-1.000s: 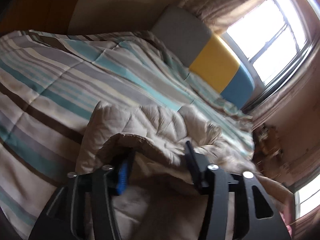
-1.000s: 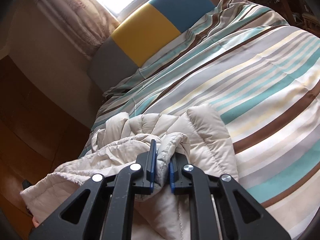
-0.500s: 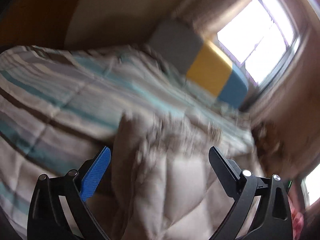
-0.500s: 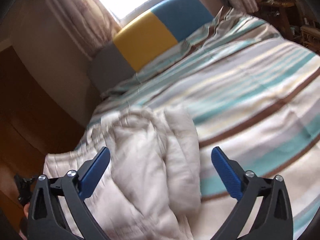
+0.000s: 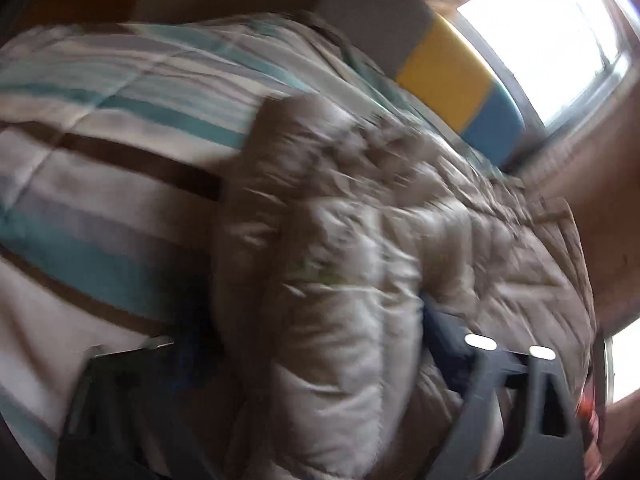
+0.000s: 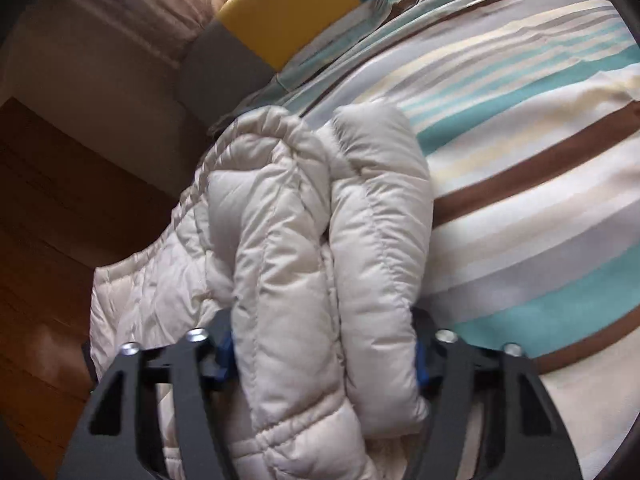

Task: Fold large clothes

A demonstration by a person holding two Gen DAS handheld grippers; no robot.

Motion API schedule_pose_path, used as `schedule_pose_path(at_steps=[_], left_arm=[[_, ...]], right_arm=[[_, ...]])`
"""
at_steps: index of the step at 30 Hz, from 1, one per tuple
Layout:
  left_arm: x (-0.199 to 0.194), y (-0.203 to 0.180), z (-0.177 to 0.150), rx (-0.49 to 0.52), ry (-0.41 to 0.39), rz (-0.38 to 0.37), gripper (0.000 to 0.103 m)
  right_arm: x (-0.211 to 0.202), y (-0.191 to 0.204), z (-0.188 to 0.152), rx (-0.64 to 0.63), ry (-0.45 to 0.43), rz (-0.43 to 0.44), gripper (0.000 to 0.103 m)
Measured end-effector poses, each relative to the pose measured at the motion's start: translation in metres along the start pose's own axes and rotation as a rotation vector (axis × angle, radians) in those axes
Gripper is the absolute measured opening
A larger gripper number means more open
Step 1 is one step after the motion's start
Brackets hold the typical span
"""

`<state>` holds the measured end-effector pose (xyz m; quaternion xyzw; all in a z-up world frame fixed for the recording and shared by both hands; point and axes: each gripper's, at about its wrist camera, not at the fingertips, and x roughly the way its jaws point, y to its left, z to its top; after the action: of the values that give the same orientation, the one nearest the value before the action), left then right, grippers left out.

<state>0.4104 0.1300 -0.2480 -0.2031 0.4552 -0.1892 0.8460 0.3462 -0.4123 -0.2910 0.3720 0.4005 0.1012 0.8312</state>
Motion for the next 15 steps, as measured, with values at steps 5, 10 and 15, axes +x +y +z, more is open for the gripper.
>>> schedule_pose_path(at_steps=[5,10,15], left_arm=[[-0.008,0.004,-0.017,-0.056,0.0,-0.09,0.051],[-0.021,0.0,-0.039,-0.048,0.005,-0.125,0.049],[-0.036,-0.002,-0.062,-0.021,0.012,-0.145,0.049]], right_arm=[[-0.017,-0.005,-0.016,0.033,-0.016,0.044,0.041],[-0.038,-0.005,-0.026,0.033,-0.018,0.047,0.04],[-0.055,-0.004,-0.036,0.024,-0.017,0.037,0.04]])
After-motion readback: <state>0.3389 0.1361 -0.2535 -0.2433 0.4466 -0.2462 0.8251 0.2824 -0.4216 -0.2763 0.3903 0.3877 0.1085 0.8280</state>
